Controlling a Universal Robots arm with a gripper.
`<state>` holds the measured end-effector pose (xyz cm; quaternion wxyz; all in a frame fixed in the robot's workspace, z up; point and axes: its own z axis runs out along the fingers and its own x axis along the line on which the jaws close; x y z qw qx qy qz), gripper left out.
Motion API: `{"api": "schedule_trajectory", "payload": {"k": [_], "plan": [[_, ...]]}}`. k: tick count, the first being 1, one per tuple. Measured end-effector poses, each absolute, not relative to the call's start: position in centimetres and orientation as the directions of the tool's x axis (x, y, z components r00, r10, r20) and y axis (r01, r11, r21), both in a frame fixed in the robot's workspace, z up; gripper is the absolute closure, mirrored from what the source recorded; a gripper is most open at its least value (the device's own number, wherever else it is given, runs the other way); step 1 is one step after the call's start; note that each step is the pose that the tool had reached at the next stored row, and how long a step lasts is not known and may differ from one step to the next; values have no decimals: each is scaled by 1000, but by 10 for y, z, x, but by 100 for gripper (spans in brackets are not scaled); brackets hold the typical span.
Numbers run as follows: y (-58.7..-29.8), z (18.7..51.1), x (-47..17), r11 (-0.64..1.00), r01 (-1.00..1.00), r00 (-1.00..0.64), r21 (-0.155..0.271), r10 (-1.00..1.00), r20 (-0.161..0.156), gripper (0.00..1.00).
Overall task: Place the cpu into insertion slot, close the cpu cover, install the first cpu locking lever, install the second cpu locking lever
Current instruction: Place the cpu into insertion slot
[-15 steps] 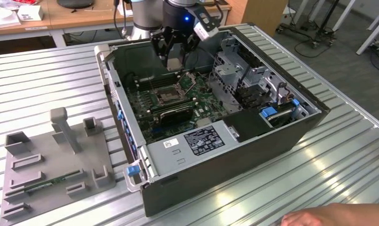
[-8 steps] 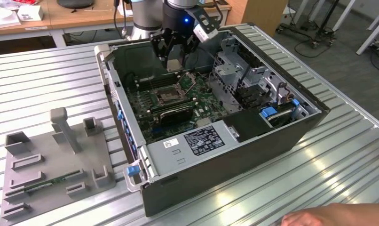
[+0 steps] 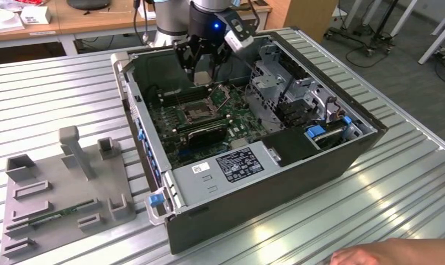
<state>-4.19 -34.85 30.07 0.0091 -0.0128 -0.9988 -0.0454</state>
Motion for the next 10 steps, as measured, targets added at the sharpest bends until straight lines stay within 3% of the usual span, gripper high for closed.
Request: {"api": "schedule_trajectory", "payload": {"k": [10], "plan": [[-363, 298, -42, 996, 26, -1000, 91, 25, 19, 46]]}}
